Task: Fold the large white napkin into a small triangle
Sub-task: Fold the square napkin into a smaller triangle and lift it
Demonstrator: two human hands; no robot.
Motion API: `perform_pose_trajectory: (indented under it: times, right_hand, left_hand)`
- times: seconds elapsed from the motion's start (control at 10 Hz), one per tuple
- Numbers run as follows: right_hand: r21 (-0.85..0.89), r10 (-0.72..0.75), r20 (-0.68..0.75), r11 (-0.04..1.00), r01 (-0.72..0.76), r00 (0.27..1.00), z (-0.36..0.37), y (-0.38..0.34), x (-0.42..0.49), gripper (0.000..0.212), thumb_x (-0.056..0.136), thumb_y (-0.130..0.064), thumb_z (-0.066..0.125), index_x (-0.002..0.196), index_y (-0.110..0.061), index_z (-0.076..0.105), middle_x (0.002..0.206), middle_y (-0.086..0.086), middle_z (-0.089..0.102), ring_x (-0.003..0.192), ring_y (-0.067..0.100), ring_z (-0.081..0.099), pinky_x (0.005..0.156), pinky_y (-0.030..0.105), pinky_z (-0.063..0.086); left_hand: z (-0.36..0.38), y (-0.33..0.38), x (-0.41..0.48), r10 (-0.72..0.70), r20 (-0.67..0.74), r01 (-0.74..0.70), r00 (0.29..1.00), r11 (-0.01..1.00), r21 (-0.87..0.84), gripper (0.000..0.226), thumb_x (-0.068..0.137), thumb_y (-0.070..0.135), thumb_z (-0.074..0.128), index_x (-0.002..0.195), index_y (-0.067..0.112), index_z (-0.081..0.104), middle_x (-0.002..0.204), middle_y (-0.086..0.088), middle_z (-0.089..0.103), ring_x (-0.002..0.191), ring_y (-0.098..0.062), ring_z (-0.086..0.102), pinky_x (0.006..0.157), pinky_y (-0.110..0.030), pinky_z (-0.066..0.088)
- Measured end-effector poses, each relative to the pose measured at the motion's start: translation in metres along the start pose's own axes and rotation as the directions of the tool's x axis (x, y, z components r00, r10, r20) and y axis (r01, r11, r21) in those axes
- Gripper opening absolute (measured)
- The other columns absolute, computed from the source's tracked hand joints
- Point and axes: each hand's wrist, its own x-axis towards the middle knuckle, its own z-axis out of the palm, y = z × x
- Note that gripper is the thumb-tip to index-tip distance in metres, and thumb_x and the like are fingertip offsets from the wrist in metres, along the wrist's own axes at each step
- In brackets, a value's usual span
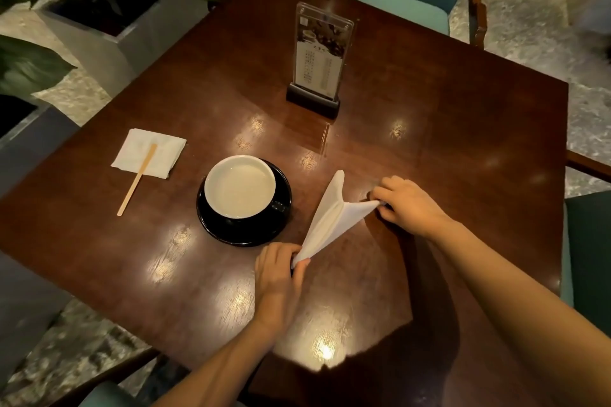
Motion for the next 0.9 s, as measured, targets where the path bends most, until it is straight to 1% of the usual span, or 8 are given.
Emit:
perform_pose_trajectory:
  times: [0.1,0.2,0.3,0.4,0.5,0.7,0.8,0.9]
  right_hand:
    - [0.001,0.077,0.058,0.997,-0.077,0.995,-0.003,0.003,-0.006,0.014,0.084,-0.01,0.054,0.095,-0.019,0.055,0.093,0.0,0.048,0.089,0.024,0.046,0.072,0.035,0.035]
    - [0.276,0.292,0.094,0.911,-0.306,0.952,-0.017,-0.006,0.01,0.018,0.086,-0.003,0.046,0.094,-0.017,0.054,0.095,-0.001,0.05,0.096,0.024,0.049,0.08,0.035,0.04]
    - [0.614,0.507,0.135,0.631,-0.474,0.851,-0.031,-0.036,0.045,0.02,0.096,-0.025,0.044,0.101,-0.009,0.055,0.09,0.005,0.063,0.085,0.024,0.061,0.079,0.039,0.05]
    - [0.597,0.521,0.258,0.576,-0.559,0.813,-0.036,-0.064,0.081,0.033,0.093,-0.039,0.049,0.09,-0.007,0.049,0.078,0.01,0.061,0.069,0.024,0.059,0.065,0.037,0.051]
    - [0.523,0.556,0.262,0.606,-0.6,0.789,-0.031,-0.076,0.105,0.033,0.089,-0.018,0.055,0.063,-0.012,0.037,0.059,0.005,0.039,0.049,0.017,0.036,0.044,0.026,0.03]
    - [0.582,0.629,0.2,0.54,-0.607,0.751,-0.028,-0.084,0.116,0.036,0.08,-0.003,0.051,0.055,-0.015,0.028,0.056,0.003,0.029,0.047,0.016,0.024,0.044,0.025,0.02]
    - [0.664,0.589,0.218,0.494,-0.561,0.778,-0.031,-0.081,0.114,0.028,0.084,-0.008,0.053,0.059,-0.013,0.041,0.061,0.012,0.043,0.055,0.024,0.04,0.055,0.031,0.038]
    - [0.69,0.601,0.163,0.497,-0.526,0.782,-0.036,-0.071,0.082,0.013,0.091,-0.016,0.049,0.084,-0.009,0.057,0.084,0.016,0.063,0.076,0.029,0.059,0.071,0.037,0.051]
  left_hand:
    - [-0.001,-0.001,-0.002,0.031,0.0,-0.031,1.0,0.999,0.014,0.024,0.077,0.007,0.073,0.097,0.013,0.059,0.089,0.009,0.049,0.083,0.0,0.035,0.074,-0.025,0.038]
    - [-0.003,-0.004,-0.005,0.035,0.046,-0.035,0.998,0.999,-0.003,0.031,0.075,0.005,0.073,0.102,0.013,0.059,0.093,0.006,0.052,0.087,-0.006,0.043,0.076,-0.017,0.039]
    - [-0.007,-0.007,-0.005,0.0,0.064,0.001,0.998,1.0,-0.017,0.03,0.075,0.007,0.073,0.1,0.014,0.06,0.094,0.01,0.046,0.088,-0.007,0.045,0.074,-0.01,0.04]
    - [-0.009,-0.007,-0.003,-0.023,0.082,0.021,0.996,0.999,0.026,0.022,0.075,0.012,0.075,0.09,0.017,0.059,0.087,0.012,0.044,0.082,-0.006,0.045,0.069,-0.007,0.038]
    - [-0.01,-0.006,-0.002,-0.007,0.068,0.003,0.998,0.998,0.063,0.022,0.073,0.012,0.076,0.079,0.016,0.056,0.078,0.009,0.047,0.074,-0.007,0.044,0.069,-0.009,0.033]
    - [-0.008,-0.005,0.0,0.025,0.07,-0.035,0.997,0.989,0.143,0.025,0.071,0.016,0.077,0.072,0.016,0.052,0.07,0.006,0.047,0.067,-0.009,0.042,0.072,-0.016,0.026]
    - [-0.007,-0.004,0.001,0.044,0.086,-0.056,0.995,0.988,0.141,0.026,0.071,0.016,0.077,0.072,0.016,0.051,0.071,0.008,0.043,0.067,-0.008,0.04,0.069,-0.016,0.028]
    - [-0.017,-0.018,0.0,0.099,0.186,-0.108,0.978,0.994,0.036,0.023,0.076,0.024,0.073,0.082,0.018,0.052,0.08,0.011,0.043,0.075,-0.002,0.036,0.07,-0.012,0.028]
